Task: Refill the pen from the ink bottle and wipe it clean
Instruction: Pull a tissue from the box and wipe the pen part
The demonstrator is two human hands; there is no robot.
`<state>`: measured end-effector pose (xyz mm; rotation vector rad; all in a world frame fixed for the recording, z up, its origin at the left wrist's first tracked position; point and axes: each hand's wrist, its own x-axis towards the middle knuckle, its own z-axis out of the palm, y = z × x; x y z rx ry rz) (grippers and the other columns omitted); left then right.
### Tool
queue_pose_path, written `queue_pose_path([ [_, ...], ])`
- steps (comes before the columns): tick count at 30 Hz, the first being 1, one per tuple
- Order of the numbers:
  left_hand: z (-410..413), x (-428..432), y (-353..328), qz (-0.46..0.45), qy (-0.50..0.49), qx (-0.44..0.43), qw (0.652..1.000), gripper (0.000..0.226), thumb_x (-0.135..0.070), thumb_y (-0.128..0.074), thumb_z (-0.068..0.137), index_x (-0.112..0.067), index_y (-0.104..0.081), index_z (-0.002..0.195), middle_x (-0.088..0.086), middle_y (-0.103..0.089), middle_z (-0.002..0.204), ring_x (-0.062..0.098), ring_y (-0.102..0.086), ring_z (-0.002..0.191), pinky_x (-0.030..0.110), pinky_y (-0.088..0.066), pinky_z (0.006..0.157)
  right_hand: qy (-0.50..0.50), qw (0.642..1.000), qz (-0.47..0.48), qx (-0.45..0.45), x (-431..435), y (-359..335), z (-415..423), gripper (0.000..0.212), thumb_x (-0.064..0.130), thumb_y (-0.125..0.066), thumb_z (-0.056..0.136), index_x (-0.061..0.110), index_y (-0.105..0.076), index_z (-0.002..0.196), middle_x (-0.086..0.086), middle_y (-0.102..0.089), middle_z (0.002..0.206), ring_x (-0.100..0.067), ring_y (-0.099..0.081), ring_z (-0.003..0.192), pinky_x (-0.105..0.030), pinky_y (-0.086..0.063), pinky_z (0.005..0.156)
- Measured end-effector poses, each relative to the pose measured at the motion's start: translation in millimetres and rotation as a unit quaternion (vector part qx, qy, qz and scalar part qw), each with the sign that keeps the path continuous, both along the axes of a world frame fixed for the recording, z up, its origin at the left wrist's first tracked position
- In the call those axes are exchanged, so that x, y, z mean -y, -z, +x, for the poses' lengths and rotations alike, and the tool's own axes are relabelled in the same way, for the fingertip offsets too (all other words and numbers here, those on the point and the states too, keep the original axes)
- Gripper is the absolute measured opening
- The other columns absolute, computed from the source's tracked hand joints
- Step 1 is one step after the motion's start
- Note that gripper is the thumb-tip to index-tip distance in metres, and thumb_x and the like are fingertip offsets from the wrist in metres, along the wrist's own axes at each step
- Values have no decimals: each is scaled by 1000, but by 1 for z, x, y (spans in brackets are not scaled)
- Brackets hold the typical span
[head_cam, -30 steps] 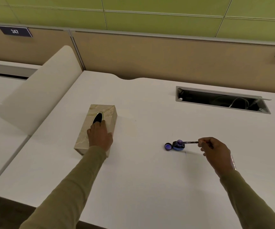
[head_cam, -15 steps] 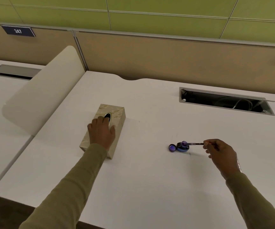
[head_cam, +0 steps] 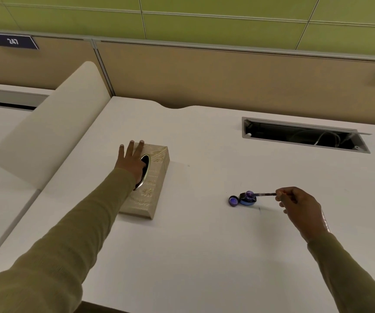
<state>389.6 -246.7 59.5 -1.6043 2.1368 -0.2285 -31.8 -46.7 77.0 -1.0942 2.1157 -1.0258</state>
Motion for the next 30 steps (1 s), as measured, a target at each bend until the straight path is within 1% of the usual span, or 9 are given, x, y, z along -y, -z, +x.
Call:
queue_pose_path([
  [3,-8,0,-3,3,-4,41,999,64,-27,-61,86,-30,-36,145,13,29,158,42,21,145,63,7,116,1,1000,0,-1,0,-1,1,12,14,-60,96,15,-72,96,-3,-75,89,-25,-70,85,-45,-57,79],
  [4,-9,0,-3,-2,-1,51,999,72,-26,-63,84,-28,-31,148,14,30,158,43,22,145,63,7,116,1,1000,1,0,0,-2,2,13,14,-59,96,14,-72,97,-3,-75,89,-24,-70,84,-44,-57,79],
  [5,-11,0,-3,-7,2,54,999,74,-25,-63,83,-26,-29,149,15,30,158,43,22,145,63,7,116,1,1000,2,0,0,-2,2,13,14,-59,96,14,-72,97,-2,-75,89,-22,-69,83,-44,-57,80],
  [10,-14,2,0,-30,9,46,998,52,-26,-63,85,-23,-46,134,16,23,160,43,17,146,62,3,117,1,1000,3,-5,1,-1,3,12,15,-60,96,15,-72,98,-3,-75,89,-19,-69,82,-42,-57,79],
  [16,-9,4,6,-54,19,-6,998,34,-26,-57,90,-24,-55,124,12,14,163,40,13,148,61,2,118,2,1000,0,-2,1,0,3,12,14,-60,96,13,-72,100,-5,-75,89,-17,-67,77,-41,-56,79],
  [20,-9,4,8,-68,26,-15,997,30,-28,-55,92,-25,-56,122,11,10,164,39,9,149,60,0,118,2,1000,-1,-6,1,1,3,12,15,-60,97,12,-72,100,-4,-75,88,-15,-67,76,-40,-56,79],
  [24,-9,2,7,-86,29,-15,996,26,-26,-47,95,-24,-58,118,12,4,164,39,3,149,60,-2,118,6,1000,0,0,2,1,4,13,15,-60,96,13,-72,100,-4,-76,89,-16,-67,76,-41,-56,81],
  [30,-7,-3,4,-97,30,-52,993,23,-24,-49,94,-25,-65,110,11,-10,163,35,-8,149,57,-8,119,6,1000,2,2,1,1,3,12,17,-60,96,16,-72,98,-1,-75,87,-17,-68,79,-42,-57,80],
])
